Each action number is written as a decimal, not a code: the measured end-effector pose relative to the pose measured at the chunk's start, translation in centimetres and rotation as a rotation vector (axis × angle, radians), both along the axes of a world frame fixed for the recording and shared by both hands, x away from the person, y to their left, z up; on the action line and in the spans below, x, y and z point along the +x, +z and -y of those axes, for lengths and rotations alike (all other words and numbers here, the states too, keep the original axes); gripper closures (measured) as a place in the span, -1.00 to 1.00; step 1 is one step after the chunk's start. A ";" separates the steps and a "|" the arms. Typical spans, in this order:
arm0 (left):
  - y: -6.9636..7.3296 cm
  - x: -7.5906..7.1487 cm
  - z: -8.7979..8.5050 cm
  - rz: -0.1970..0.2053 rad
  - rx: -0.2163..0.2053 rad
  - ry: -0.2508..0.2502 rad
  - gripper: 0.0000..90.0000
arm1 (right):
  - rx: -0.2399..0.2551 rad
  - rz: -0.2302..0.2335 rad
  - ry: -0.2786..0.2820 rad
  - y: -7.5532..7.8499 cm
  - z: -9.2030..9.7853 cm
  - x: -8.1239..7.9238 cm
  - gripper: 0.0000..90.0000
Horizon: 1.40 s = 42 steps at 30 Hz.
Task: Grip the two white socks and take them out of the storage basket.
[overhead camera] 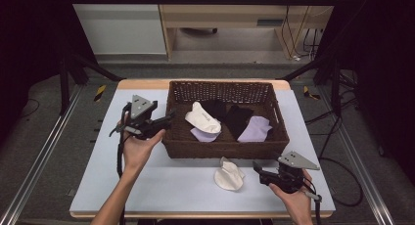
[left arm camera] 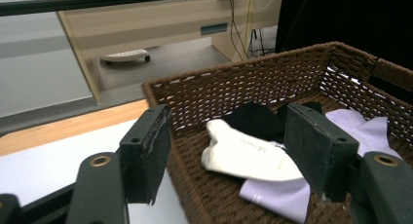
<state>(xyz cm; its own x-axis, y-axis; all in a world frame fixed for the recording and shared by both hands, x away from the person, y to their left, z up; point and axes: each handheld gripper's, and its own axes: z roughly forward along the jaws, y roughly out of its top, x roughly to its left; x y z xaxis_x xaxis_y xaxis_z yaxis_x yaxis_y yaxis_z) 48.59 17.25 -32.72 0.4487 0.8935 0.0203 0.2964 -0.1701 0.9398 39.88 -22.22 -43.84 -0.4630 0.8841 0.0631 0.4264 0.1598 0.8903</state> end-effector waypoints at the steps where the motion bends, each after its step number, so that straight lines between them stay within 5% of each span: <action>1: 0.0 0.3 0.4 0.000 -0.006 -0.003 -0.27 | 0.000 0.000 0.000 0.0 0.0 0.0 -0.52; 6: -0.1 1.9 2.4 0.050 -0.026 -0.012 -0.29 | -0.005 -0.014 -0.044 -0.5 1.0 0.3 -0.58; 8: 0.0 2.7 3.1 0.034 -0.038 -0.021 -0.27 | 0.001 -0.014 -0.055 -0.7 1.2 0.4 -0.59; 17: -0.3 5.9 5.5 0.023 0.023 -0.022 -0.29 | 0.000 0.006 -0.100 -1.1 2.3 0.8 -0.66; 32: -4.2 10.7 7.3 -0.061 0.090 0.007 -0.25 | -0.028 0.015 -0.168 -3.1 4.1 1.5 -0.71; 36: -5.5 12.1 7.6 -0.102 0.114 0.017 -0.18 | -0.031 0.016 -0.176 -3.4 4.3 1.6 -0.71; 38: -6.2 13.4 7.8 -0.153 0.113 0.012 -0.18 | -0.034 0.014 -0.175 -3.5 4.4 1.7 -0.71; 42: -6.5 14.3 8.2 -0.170 0.124 0.013 -0.15 | -0.027 0.007 -0.177 -3.6 4.6 1.8 -0.71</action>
<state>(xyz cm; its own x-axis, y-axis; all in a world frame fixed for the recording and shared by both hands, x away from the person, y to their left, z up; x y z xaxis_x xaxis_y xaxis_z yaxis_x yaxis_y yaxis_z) 62.92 9.06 -39.21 0.4438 0.8944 0.0549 0.4518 -0.2763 0.8482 41.63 -26.82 -47.48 -0.2998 0.9534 0.0353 0.4443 0.1067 0.8895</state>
